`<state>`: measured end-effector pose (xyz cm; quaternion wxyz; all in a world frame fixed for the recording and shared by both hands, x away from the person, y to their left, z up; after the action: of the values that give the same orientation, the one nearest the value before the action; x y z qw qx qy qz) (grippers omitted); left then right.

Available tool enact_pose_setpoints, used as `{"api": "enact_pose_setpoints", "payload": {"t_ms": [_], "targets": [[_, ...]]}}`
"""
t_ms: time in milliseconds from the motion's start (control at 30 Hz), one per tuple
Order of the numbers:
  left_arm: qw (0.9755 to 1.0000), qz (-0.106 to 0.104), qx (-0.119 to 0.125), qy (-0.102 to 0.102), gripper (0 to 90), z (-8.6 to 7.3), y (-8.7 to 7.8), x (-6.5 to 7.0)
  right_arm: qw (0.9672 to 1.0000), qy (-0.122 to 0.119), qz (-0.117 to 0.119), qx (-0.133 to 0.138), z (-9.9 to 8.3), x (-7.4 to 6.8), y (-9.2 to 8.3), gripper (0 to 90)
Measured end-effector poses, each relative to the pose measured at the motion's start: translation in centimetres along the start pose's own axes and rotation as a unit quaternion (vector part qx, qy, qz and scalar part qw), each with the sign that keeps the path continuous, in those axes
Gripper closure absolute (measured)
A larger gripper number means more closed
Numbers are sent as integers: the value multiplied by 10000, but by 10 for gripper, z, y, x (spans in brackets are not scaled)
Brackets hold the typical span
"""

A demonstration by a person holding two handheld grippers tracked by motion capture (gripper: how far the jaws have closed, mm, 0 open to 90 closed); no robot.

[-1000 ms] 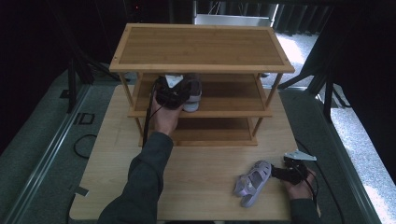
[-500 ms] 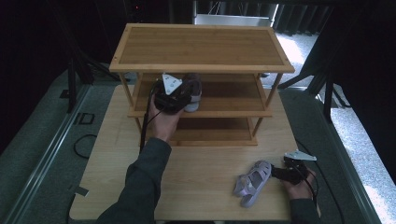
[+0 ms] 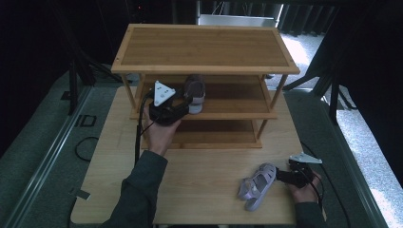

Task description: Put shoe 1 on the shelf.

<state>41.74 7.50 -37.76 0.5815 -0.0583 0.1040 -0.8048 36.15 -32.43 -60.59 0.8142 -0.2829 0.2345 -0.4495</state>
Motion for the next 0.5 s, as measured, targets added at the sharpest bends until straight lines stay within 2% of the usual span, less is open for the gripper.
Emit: {"api": "enact_pose_setpoints", "payload": {"t_ms": [167,500], "targets": [[9998,-205,6,-37,527,-4,-11,0,10000,-3,0,3,0,0,0,203],[9993,-348,-98,0,525,-22,-27,-3,10000,0,-2,1,0,0,0,203]]}}
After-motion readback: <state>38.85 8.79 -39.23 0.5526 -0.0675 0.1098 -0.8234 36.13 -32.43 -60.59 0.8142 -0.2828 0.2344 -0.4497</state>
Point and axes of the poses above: each handheld gripper's, and its own axes: y roughly forward along the jaws, z roughly out of its top, x roughly to its right, the point moved 7 cm from there along y, roughly forward along the jaws, and after that the axes turned 11 degrees about z, right-handed, at the moved point
